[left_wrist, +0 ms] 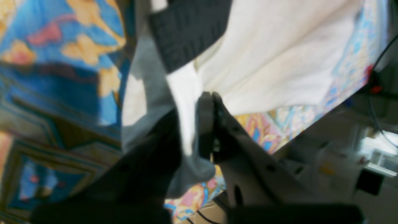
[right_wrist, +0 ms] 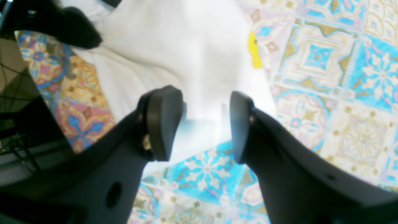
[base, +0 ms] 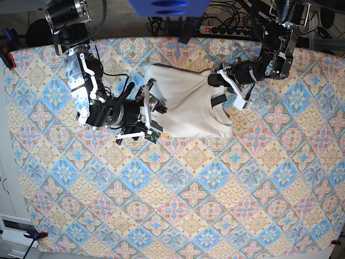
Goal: Fold the T-shirt properly
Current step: 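Pull the shirt's sides with both grippers to square the folded bundle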
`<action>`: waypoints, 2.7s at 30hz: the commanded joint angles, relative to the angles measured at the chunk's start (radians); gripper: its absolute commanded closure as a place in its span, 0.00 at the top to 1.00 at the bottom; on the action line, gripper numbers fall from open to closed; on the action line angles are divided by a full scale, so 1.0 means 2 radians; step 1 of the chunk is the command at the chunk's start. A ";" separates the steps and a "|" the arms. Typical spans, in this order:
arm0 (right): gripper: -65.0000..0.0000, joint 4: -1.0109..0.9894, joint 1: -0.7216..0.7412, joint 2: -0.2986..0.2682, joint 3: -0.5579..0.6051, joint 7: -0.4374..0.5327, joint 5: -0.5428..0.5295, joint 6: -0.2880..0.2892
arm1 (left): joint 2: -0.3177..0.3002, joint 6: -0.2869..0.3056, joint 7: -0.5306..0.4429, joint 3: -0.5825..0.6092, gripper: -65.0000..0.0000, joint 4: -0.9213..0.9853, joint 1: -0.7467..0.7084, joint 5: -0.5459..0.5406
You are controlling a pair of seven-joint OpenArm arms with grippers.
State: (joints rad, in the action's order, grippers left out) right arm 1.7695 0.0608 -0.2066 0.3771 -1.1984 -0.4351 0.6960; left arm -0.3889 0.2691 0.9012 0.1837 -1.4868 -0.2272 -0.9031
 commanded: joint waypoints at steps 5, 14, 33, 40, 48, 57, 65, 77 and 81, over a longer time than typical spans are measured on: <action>0.43 0.006 0.010 -0.002 -0.003 0.008 -0.008 0.001 | -0.015 0.002 -0.002 -0.028 0.09 -0.031 0.003 0.020; 0.43 0.006 0.010 -0.002 -0.003 0.023 -0.008 0.001 | -0.014 0.002 0.000 -0.127 0.46 -0.126 -0.051 0.019; 0.07 -0.133 0.102 0.035 0.001 0.089 -0.006 0.001 | 0.100 0.002 -0.005 -0.071 0.27 -0.198 -0.085 0.050; 0.07 -0.209 0.121 0.058 0.001 0.102 -0.005 0.001 | 0.116 0.002 -0.034 -0.024 0.08 -0.071 -0.035 0.109; 0.07 -0.290 0.122 0.058 0.001 0.150 -0.005 0.001 | 0.115 0.002 -0.054 -0.003 0.08 0.004 -0.011 0.175; 0.07 -0.273 0.120 0.030 0.001 0.125 0.048 0.001 | 0.095 0.002 -0.057 0.014 0.08 0.020 0.029 0.243; 0.07 -0.221 0.095 0.014 -0.004 0.129 0.050 0.001 | 0.036 0.002 -0.014 0.029 0.08 -0.105 0.000 0.183; 0.07 -0.358 0.146 0.015 -0.004 0.225 0.051 0.001 | 0.012 0.002 -0.008 -0.040 0.08 -0.046 -0.022 0.163; 0.07 -0.396 0.160 0.015 -0.001 0.251 0.051 0.001 | 0.028 0.002 -0.028 -0.040 0.08 -0.010 -0.004 0.165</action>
State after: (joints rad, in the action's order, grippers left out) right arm 0.9596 0.3515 -0.1722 0.3771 -0.7170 -0.3202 0.6949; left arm -0.3267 0.2687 0.8295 0.1051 -1.5009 -0.2417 -0.5758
